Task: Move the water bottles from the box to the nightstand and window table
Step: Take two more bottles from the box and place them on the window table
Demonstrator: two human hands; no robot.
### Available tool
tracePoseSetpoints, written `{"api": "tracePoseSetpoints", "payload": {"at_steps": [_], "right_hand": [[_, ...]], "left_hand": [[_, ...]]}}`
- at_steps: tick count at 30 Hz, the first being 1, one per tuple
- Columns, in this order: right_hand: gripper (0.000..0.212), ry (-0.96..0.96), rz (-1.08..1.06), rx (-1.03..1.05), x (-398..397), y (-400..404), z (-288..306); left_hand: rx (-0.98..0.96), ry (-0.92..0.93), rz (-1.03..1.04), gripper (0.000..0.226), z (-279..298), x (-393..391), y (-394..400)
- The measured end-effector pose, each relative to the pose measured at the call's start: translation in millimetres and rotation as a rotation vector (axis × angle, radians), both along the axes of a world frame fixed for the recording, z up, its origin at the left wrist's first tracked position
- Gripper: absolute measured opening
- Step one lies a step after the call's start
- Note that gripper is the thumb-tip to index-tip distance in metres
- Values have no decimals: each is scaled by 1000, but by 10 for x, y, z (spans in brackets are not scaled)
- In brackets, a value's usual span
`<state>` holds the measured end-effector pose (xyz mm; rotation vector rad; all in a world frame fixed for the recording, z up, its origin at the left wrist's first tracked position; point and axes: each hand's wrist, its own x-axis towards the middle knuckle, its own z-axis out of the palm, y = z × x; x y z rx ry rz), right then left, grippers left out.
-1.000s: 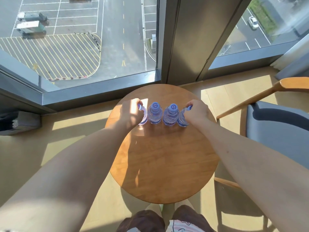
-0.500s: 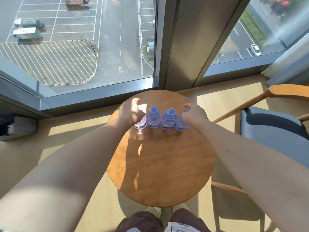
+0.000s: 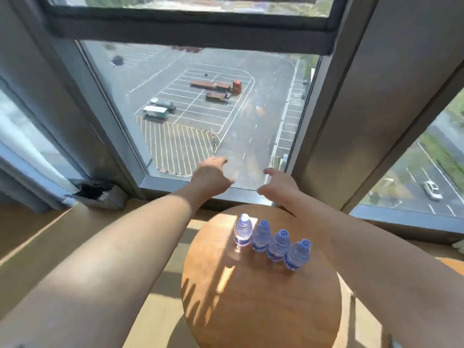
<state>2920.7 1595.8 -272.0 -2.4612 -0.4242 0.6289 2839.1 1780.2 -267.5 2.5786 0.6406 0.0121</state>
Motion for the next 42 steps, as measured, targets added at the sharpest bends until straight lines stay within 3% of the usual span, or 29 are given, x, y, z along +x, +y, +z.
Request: {"api": "tracePoseSetpoints", "payload": {"at_steps": [7,12,19,26,35,42], "right_hand": [[74,-115,371,212,-742,880,636],[81,-111,699,242,-1802,1376,825],[79,-274,1106,275,-3626,1678,1254],[79,-336,1397,289,-5613,1566,1506],[80,-348,1712,306,-8546,997,1435],[86,-322,1912,320,-10405,615,1329]], "left_hand": [[93,-107,344,69,738,-1342,319],[315,16,561,68,994,-2692,264],[383,104,942,68,1354,-4613,-39],[418,104,1207,66,1535,-6607,-673],[377,165,1483,68,1478,-9368,-1699],[318,210,1701,74,1302,-11029,-2396]]}}
